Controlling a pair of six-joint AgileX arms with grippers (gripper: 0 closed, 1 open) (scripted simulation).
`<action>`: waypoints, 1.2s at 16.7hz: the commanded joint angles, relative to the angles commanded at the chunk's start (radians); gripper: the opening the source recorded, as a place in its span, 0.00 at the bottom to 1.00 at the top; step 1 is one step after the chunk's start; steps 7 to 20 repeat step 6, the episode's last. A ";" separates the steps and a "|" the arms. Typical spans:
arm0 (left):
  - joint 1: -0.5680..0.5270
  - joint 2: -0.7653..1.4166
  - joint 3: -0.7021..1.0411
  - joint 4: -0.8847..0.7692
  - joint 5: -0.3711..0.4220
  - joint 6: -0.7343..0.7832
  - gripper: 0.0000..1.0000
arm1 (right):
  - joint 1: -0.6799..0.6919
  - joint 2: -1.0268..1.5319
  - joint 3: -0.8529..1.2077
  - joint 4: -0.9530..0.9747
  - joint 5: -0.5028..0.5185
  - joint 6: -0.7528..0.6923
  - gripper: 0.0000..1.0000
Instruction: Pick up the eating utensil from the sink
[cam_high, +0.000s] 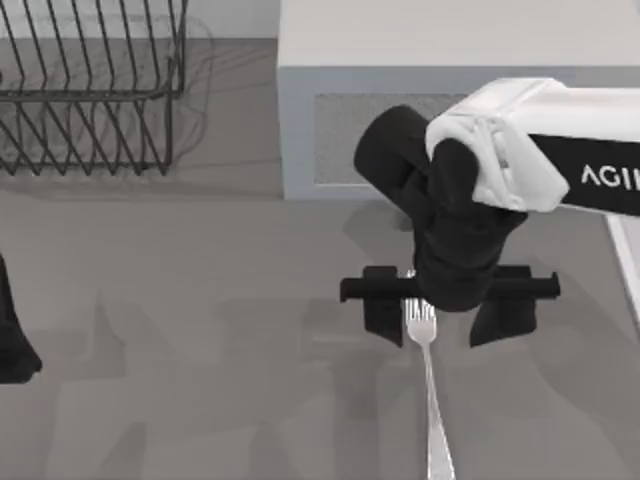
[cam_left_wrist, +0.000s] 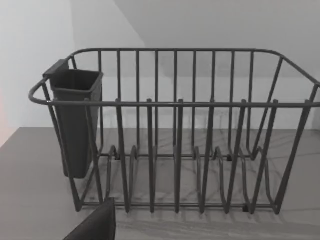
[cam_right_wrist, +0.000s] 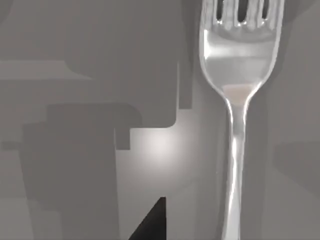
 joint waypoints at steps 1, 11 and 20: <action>0.000 0.000 0.000 0.000 0.000 0.000 1.00 | 0.000 0.000 0.000 0.000 0.000 0.000 1.00; 0.000 0.000 0.000 0.000 0.000 0.000 1.00 | 0.000 0.000 0.000 0.000 0.000 0.000 1.00; 0.000 0.000 0.000 0.000 0.000 0.000 1.00 | 0.000 0.000 0.000 0.000 0.000 0.000 1.00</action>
